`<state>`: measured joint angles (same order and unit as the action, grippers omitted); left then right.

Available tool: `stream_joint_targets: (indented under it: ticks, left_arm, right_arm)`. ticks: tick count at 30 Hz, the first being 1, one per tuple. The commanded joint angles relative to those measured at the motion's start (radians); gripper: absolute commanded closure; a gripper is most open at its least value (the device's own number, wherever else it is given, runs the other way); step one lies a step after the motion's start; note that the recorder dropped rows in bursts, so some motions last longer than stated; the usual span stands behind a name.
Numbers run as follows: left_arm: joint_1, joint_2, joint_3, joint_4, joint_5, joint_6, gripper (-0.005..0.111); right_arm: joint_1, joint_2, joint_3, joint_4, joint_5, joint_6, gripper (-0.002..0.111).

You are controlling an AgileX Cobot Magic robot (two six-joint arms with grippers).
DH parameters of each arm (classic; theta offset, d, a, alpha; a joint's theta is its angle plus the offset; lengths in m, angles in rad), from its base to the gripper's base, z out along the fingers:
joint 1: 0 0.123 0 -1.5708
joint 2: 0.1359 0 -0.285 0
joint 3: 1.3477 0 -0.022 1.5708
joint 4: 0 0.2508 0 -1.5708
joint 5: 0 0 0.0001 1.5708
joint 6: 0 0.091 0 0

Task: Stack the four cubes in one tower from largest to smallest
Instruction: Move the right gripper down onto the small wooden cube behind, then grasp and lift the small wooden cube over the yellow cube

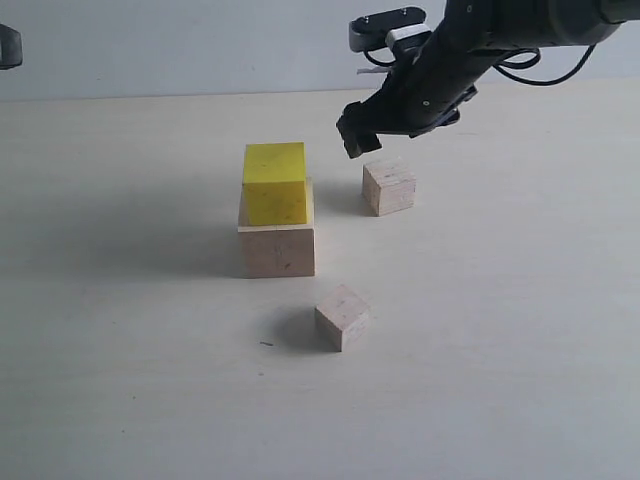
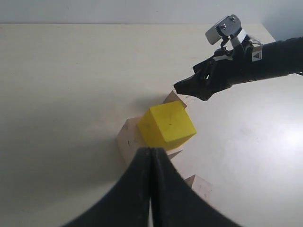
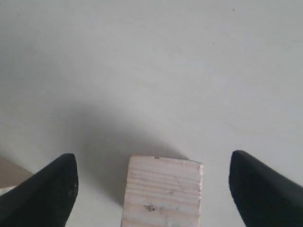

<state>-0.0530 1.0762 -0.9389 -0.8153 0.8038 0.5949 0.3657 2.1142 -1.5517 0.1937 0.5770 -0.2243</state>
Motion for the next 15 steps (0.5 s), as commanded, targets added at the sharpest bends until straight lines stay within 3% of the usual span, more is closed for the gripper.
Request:
stream_joint_targets:
  ticks: [1, 6, 9, 11, 13, 14, 15]
  left_arm:
    - [0.001, -0.006, 0.005, 0.0, 0.001, -0.005, 0.107]
    - [0.001, -0.006, 0.005, 0.0, 0.017, -0.006, 0.107]
    - [0.001, -0.006, 0.005, 0.0, 0.017, -0.006, 0.107]
    - [0.001, -0.006, 0.005, 0.0, 0.017, -0.006, 0.107]
    - [0.001, -0.006, 0.005, 0.0, 0.017, -0.006, 0.107]
    - [0.001, -0.006, 0.005, 0.0, 0.017, -0.006, 0.107]
    - [0.001, -0.006, 0.005, 0.0, 0.017, -0.006, 0.107]
  right_arm:
    - [0.0, 0.024, -0.002, -0.011, -0.019, 0.008, 0.027]
    - [0.0, 0.071, -0.002, -0.011, -0.002, 0.007, 0.027]
    - [0.0, 0.075, -0.002, -0.011, 0.008, 0.031, 0.037]
    - [0.0, 0.075, -0.002, -0.012, 0.022, 0.051, 0.054]
    - [0.0, 0.073, -0.002, -0.014, 0.051, 0.051, 0.078]
    - [0.0, 0.063, -0.002, -0.014, 0.073, 0.051, 0.096]
    - [0.0, 0.058, -0.002, -0.014, 0.083, 0.051, 0.103]
